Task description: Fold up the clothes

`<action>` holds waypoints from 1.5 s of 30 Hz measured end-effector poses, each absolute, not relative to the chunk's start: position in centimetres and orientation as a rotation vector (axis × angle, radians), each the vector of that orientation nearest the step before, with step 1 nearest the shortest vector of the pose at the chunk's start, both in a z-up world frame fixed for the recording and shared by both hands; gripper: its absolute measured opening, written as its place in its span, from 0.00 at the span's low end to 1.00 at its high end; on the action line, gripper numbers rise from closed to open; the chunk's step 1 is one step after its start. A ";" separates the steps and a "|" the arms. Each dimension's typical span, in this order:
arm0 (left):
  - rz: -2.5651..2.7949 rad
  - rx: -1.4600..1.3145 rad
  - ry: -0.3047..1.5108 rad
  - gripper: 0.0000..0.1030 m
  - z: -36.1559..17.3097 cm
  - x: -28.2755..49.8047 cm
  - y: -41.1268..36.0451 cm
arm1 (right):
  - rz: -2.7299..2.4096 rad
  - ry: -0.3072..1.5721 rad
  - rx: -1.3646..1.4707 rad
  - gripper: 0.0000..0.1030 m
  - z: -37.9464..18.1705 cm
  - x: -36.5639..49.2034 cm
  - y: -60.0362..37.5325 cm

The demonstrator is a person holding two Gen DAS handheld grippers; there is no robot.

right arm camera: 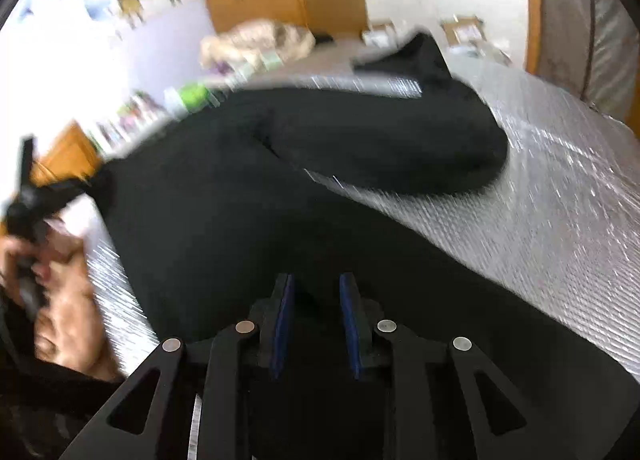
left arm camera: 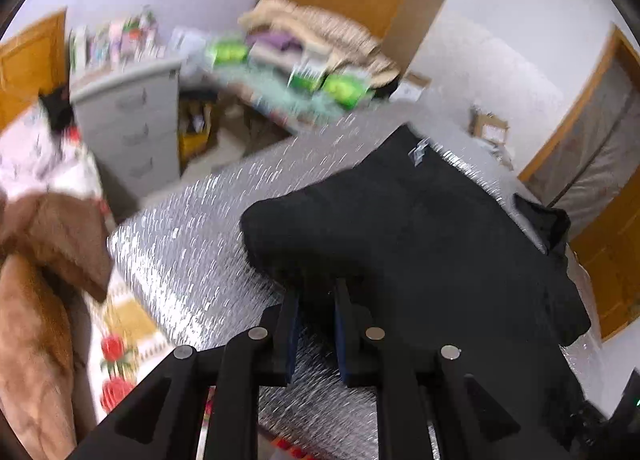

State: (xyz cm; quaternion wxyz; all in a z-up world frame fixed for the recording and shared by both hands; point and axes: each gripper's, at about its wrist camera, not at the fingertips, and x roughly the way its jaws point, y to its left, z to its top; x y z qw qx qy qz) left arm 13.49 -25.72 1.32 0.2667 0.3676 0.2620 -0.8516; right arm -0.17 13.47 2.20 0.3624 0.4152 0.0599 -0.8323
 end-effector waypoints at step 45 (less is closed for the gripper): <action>-2.432 0.917 -0.124 0.24 7.4 1.0 -11.5 | -2.220 0.130 1.139 0.24 1.8 -0.9 14.6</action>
